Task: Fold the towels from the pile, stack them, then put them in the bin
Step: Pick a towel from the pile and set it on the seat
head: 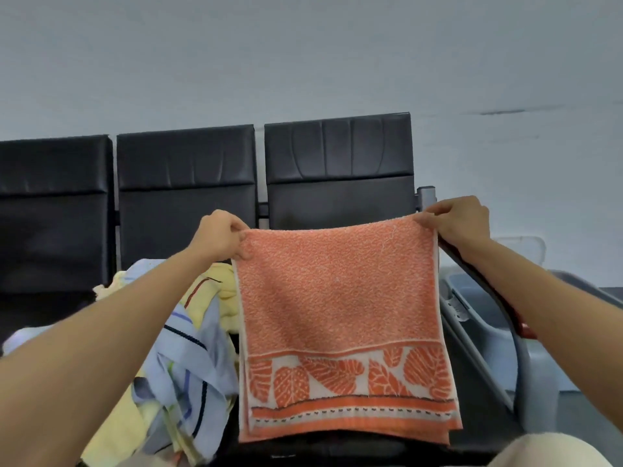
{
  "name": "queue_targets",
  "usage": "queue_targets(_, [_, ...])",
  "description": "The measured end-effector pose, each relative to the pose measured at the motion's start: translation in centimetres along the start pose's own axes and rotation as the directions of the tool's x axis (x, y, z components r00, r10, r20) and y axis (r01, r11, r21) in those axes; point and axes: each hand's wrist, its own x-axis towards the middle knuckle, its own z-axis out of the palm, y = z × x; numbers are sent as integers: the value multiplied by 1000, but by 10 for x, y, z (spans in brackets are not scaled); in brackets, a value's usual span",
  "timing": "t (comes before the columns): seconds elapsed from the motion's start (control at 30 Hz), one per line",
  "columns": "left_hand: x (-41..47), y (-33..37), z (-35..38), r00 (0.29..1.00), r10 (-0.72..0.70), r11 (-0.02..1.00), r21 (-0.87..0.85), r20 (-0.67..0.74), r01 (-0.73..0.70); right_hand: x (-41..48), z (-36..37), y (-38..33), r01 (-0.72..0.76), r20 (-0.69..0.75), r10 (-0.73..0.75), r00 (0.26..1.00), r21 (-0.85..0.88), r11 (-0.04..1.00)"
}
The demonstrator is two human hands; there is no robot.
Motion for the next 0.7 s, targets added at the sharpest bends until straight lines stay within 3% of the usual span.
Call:
queue_targets(0.1, [11, -24, 38, 999, -30, 996, -89, -35, 27, 7, 28, 32, -55, 33, 55, 998, 0, 999])
queue_targets(0.23, [12, -58, 83, 996, 4, 1000, -1, -86, -4, -2, 64, 81, -91, 126, 88, 988, 18, 996])
queue_targets(0.37, [-19, -82, 124, 996, 76, 993, 94, -44, -72, -27, 91, 130, -194, 208, 171, 963, 97, 976])
queue_targets(0.5, [-63, -109, 149, 991, 126, 988, 84, 46, -130, -56, 97, 160, -132, 220, 145, 965, -76, 988])
queue_targets(0.6, [-78, -116, 155, 973, 207, 969, 116, 105, -219, -62, 90, 166, 10, 329, 101, 939, -319, 948])
queue_targets(0.7, [-79, -115, 147, 933, 281, 939, 138, 223, -316, -62, 83, 161, 83, 437, 134, 889, -442, 893])
